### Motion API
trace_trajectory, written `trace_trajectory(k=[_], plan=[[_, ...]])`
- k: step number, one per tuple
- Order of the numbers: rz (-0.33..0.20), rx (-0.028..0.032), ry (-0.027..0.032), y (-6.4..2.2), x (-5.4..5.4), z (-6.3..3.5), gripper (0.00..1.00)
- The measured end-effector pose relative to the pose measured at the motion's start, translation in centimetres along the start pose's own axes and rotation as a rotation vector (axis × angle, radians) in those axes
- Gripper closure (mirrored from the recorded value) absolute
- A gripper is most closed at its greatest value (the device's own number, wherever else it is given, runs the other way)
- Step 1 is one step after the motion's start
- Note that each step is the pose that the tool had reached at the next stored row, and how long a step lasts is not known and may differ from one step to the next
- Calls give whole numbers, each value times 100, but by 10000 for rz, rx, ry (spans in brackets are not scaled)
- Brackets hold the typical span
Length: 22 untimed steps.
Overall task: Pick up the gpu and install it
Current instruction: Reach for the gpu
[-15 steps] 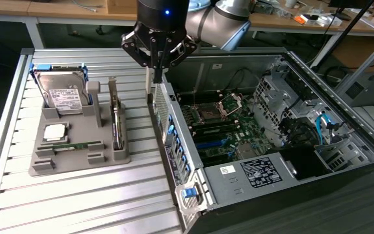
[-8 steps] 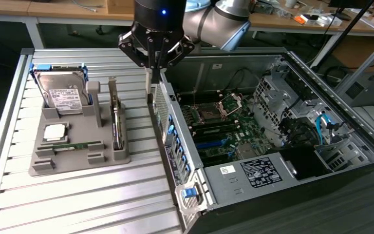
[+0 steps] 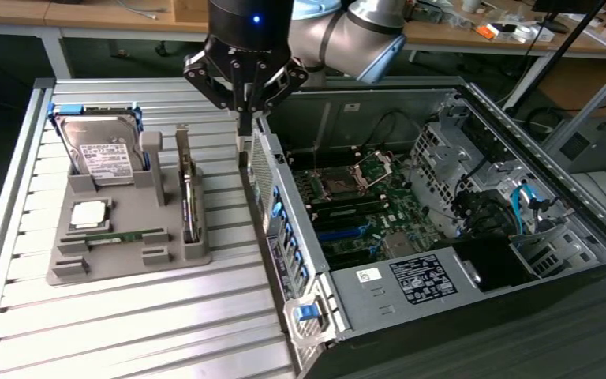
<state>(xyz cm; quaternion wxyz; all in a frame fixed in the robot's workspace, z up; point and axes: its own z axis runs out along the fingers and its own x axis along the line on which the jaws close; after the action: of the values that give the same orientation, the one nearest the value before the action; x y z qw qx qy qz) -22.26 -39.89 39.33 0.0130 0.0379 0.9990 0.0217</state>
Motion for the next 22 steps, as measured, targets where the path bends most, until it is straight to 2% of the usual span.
trace_trajectory(k=[22], plan=[[0, 0, 0, -16, 211, -6, 89]])
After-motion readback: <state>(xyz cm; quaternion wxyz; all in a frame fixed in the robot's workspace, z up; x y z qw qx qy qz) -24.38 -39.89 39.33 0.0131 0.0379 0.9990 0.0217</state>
